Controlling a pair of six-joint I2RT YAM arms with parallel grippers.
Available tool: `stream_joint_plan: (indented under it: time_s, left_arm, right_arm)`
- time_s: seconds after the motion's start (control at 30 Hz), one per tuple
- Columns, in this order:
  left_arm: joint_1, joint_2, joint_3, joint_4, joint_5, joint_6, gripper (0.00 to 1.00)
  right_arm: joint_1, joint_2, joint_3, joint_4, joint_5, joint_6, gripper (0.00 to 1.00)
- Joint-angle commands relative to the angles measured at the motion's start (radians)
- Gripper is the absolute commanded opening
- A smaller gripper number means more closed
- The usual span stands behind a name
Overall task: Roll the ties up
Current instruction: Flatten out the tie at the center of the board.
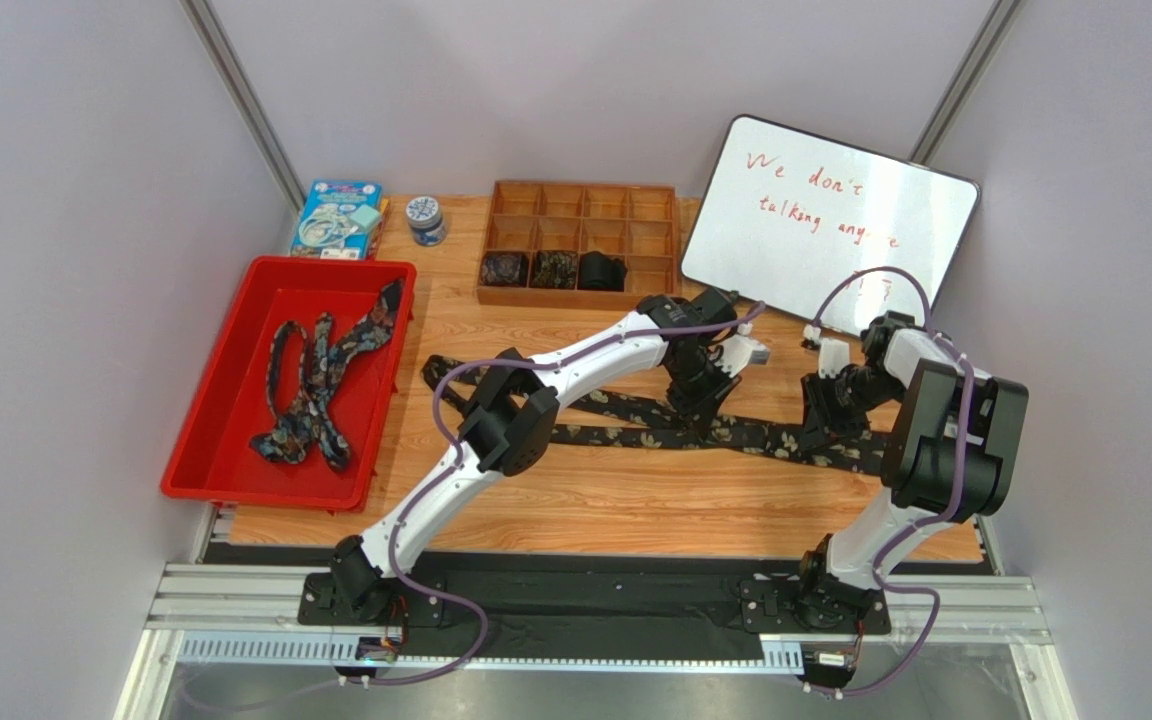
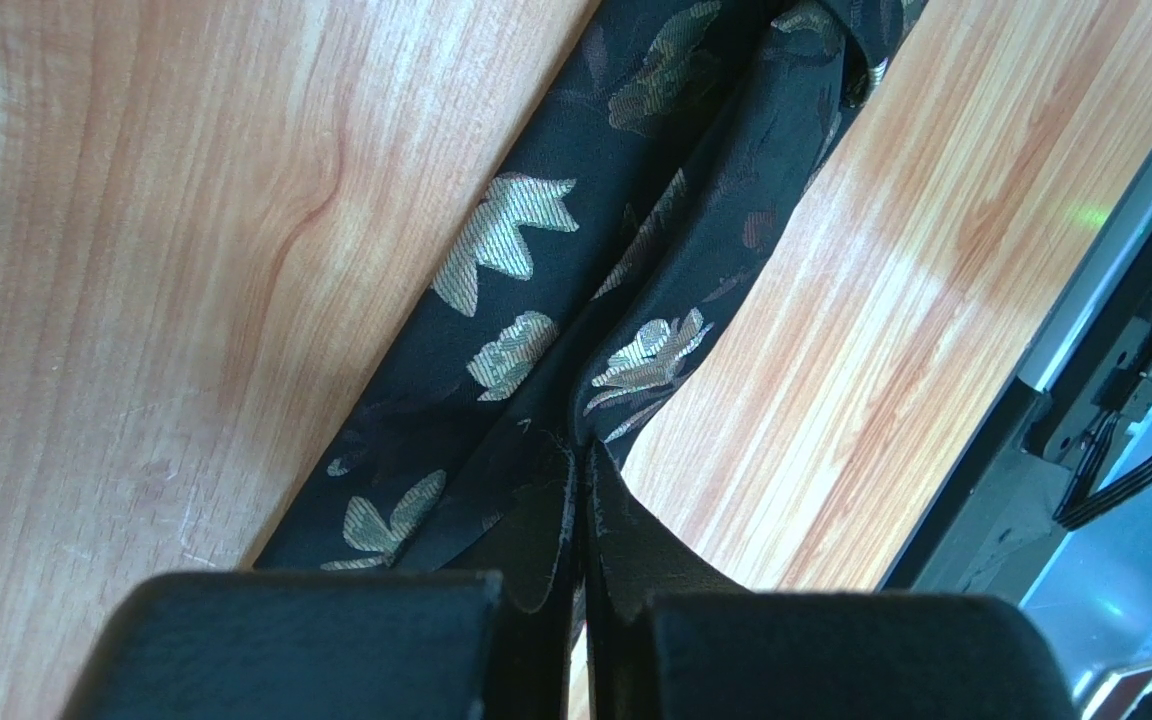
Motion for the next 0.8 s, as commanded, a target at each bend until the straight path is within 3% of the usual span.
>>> stream_joint_plan:
  time_s: [0.0, 0.77]
  left_arm:
    - [-0.003, -0.074, 0.006, -0.004, -0.007, -0.021, 0.00]
    - [-0.025, -0.031, 0.090, 0.050, 0.061, -0.078, 0.00]
  right_arm:
    - [0.003, -0.021, -0.003, 0.038, -0.015, -0.019, 0.28]
    - [0.005, -0.042, 0.005, 0.017, -0.067, -0.029, 0.29]
